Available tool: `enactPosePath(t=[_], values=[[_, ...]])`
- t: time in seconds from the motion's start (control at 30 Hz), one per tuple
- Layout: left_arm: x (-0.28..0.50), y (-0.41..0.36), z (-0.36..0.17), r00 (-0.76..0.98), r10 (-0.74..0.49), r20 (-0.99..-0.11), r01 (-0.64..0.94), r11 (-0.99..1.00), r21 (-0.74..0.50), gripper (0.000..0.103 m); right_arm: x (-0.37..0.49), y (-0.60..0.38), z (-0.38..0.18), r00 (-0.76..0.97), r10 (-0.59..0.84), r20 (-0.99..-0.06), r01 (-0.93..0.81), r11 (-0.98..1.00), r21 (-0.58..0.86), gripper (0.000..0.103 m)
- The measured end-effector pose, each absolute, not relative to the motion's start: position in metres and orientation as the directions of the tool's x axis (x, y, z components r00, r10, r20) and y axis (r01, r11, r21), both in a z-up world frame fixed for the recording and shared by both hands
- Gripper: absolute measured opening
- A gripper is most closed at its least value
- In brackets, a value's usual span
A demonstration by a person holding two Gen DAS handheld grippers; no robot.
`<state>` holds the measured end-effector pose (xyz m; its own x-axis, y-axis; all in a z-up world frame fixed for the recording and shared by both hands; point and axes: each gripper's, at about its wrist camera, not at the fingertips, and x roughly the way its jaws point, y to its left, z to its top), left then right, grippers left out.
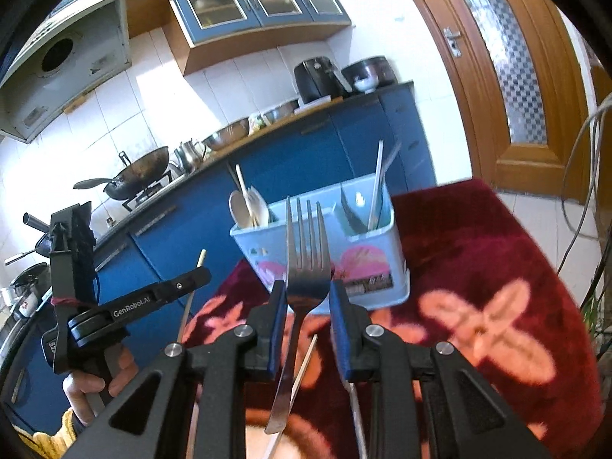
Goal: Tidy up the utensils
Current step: 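Lift the chopstick and fork and carry both over the caddy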
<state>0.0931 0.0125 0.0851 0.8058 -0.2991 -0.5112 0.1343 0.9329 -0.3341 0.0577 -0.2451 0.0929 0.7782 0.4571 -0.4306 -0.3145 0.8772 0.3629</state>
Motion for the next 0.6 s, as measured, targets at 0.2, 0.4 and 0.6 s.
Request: enactPosePath(t=[0.2, 0.4, 0.6], values=[[0.107, 0.002, 0.106, 0.838, -0.295, -0.459, 0.152, 0.934, -0.322, 0.002, 0.065, -0.253, 0.116, 0.821, 0.415, -0.392, -0.301, 0.898, 0.32, 0.024], [0.127, 0.001, 0.127, 0.878, -0.274, -0.392, 0.151, 0.936, -0.316, 0.002, 0.076, -0.261, 0.132, 0.846, 0.388, -0.367, -0.289, 0.91, 0.296, 0.024], [0.147, 0.003, 0.146, 0.918, -0.246, -0.311, 0.145, 0.938, -0.314, 0.002, 0.088, -0.265, 0.138, 0.851, 0.385, -0.356, -0.291, 0.911, 0.291, 0.023]])
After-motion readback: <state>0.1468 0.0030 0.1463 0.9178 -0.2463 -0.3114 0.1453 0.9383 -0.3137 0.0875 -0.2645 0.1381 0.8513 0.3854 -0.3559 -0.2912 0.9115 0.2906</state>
